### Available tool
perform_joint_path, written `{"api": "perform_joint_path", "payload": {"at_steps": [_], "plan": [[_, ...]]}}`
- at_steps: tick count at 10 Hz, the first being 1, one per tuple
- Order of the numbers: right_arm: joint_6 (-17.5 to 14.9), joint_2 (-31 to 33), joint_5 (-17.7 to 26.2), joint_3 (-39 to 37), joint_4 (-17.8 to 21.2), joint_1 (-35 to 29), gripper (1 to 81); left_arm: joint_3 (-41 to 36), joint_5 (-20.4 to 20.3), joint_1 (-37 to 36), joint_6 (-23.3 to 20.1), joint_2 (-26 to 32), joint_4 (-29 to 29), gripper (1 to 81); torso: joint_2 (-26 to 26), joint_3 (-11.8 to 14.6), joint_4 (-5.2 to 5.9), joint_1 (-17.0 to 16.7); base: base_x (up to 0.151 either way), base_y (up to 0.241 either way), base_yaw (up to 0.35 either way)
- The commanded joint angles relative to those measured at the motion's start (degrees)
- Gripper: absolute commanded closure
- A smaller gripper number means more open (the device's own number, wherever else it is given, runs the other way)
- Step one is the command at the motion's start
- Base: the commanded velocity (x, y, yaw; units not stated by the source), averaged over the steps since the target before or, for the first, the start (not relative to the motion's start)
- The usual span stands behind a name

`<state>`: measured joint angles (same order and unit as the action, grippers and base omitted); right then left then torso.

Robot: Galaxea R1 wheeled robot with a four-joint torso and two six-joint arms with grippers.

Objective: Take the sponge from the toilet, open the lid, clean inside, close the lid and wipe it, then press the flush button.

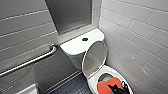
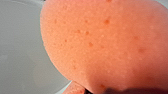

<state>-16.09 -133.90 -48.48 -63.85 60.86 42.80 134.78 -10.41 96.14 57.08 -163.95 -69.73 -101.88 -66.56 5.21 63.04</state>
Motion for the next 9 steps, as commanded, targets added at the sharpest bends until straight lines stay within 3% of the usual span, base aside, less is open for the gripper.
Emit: {"api": "perform_joint_path", "payload": {"at_steps": [1, 3, 4, 6, 7, 9], "plan": [[-0.43, 0.19, 4.45, 1.12, -0.56, -5.04, 81.1, -0.57, 1.97, 2.61, -0.21, 0.47, -1.11, 1.0, 0.00, 0.00, 2.75, 0.00, 0.000, 0.000, 0.000], [-0.43, -0.95, 5.77, -0.38, -0.47, -5.75, 81.1, -0.57, 2.06, 2.61, -0.21, 0.55, -1.11, 1.0, 0.00, 0.00, 5.20, 0.00, 0.000, 0.000, 0.000], [-0.43, -1.83, 5.77, -1.26, -0.39, -6.53, 81.1, -0.57, 2.06, 2.70, -0.21, 0.64, -0.93, 1.0, 0.00, -2.24, 4.90, 0.00, 0.000, 0.000, 0.000], [-0.43, -3.32, 7.87, -3.45, 1.27, -9.08, 81.1, 0.04, 1.97, 2.79, -0.21, 0.55, -0.67, 1.0, 0.00, -3.35, 4.70, 0.00, 0.000, 0.000, 0.000], [-0.43, -3.94, 8.23, -4.77, 2.16, -10.05, 81.1, 0.22, 1.89, 2.79, -0.21, 0.37, -0.58, 1.0, 0.00, -2.08, 4.72, 0.00, 0.000, 0.000, 0.000], [-0.43, -5.26, 10.34, -8.91, 4.71, -13.30, 81.1, 0.22, 1.80, 2.79, -0.21, 0.37, -0.58, 1.0, 0.02, -2.65, 4.72, 0.02, 0.000, 0.000, 0.000]]}}
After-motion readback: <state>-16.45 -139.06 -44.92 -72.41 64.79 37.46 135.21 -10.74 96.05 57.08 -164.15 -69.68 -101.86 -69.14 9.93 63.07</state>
